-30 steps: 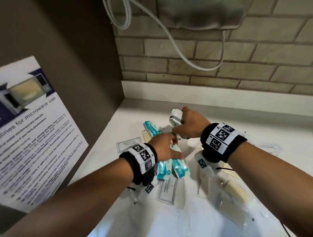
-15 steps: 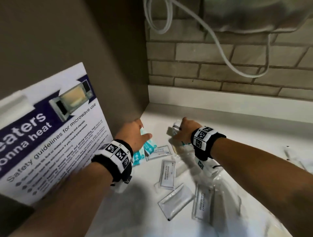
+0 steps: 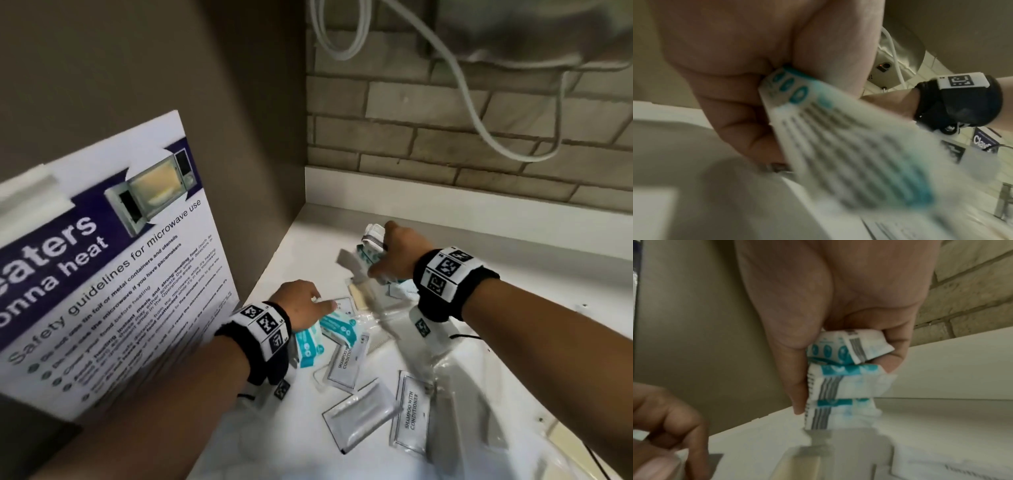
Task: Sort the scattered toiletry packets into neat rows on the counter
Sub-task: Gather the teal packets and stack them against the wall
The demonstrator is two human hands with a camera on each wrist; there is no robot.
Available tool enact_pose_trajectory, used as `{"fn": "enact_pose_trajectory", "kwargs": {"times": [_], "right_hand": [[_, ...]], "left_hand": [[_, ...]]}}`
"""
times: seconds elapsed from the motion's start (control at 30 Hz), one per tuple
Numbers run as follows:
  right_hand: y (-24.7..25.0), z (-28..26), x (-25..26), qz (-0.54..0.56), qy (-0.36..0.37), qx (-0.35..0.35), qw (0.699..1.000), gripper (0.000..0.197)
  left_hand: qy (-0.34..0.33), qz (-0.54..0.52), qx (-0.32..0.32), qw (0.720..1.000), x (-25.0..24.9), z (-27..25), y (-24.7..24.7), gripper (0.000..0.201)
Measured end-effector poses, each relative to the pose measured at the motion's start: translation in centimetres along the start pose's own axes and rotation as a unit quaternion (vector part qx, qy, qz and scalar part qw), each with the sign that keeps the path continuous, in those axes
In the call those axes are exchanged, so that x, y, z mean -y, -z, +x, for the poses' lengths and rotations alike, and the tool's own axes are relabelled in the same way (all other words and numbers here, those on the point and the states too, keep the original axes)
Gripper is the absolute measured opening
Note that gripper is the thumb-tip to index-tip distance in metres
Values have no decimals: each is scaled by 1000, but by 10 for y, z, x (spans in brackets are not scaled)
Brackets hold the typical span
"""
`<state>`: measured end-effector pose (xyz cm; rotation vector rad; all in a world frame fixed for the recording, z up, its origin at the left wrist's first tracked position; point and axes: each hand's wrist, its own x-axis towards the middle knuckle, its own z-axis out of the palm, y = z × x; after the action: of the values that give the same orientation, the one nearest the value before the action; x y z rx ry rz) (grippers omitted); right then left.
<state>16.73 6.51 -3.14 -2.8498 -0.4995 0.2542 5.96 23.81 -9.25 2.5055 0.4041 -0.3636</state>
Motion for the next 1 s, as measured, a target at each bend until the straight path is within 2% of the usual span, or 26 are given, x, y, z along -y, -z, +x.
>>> {"fn": "enact_pose_trajectory", "kwargs": {"times": [0.17, 0.27, 0.4, 0.53, 0.63, 0.8, 0.93, 1.0], "right_hand": [[4, -9, 8, 12, 17, -8, 1000, 64], [4, -13, 12, 5, 24, -13, 1000, 65], [7, -19, 11, 8, 26, -17, 999, 65], [8, -20, 13, 19, 31, -9, 999, 65], [7, -17, 22, 21, 42, -7, 999, 65], [1, -11, 38, 22, 62, -3, 998, 64], [-6, -5, 43, 21, 68, -5, 997, 61], [-9, -3, 44, 23, 67, -6, 997, 62]], "left_hand": [[-20, 4, 36, 999, -20, -5, -16, 62], [-27, -30, 45, 998, -29, -6, -18, 61], [-14, -75, -13, 997, -19, -2, 5, 39], [18, -79, -86, 993, -1, 5, 33, 35], [43, -97, -113, 988, 4, 10, 45, 42], [63, -156, -116, 979, 10, 19, 37, 61], [71, -151, -106, 980, 17, 18, 30, 61], [80, -140, -98, 982, 22, 11, 27, 67]]}}
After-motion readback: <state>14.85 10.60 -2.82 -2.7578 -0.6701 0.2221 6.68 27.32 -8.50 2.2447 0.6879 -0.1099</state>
